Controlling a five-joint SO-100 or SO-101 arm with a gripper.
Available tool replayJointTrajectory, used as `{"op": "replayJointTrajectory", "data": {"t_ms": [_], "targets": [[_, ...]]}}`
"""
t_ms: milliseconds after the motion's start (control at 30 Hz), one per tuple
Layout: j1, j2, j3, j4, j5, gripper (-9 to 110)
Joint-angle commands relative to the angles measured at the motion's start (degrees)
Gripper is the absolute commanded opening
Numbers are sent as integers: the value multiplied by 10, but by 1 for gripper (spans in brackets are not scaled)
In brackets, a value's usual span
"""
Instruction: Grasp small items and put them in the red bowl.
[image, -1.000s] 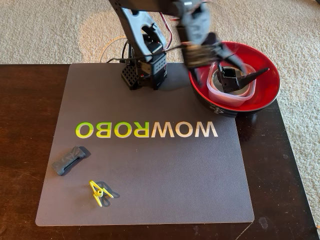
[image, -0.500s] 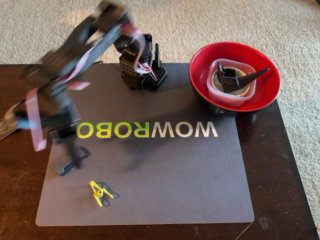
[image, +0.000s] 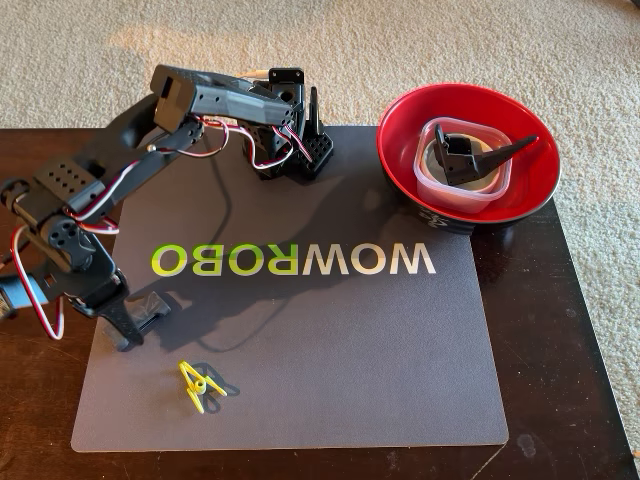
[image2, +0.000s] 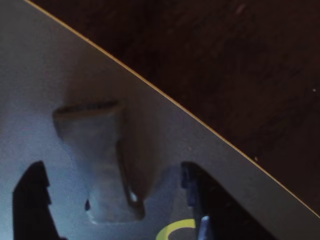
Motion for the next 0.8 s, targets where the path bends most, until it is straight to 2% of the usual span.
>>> {"op": "replayJointTrajectory", "data": {"t_ms": [0, 100, 267, 333, 600, 767], "targets": [[-14, -2, -23, 5, 2, 27], [-14, -21, -23, 13, 4, 24], [-18, -38, -37, 13, -28, 4], [-17, -39, -44, 13, -38, 0], [-56, 47, -54, 53, -83, 0], [-146, 234, 102, 54, -125, 0]]}}
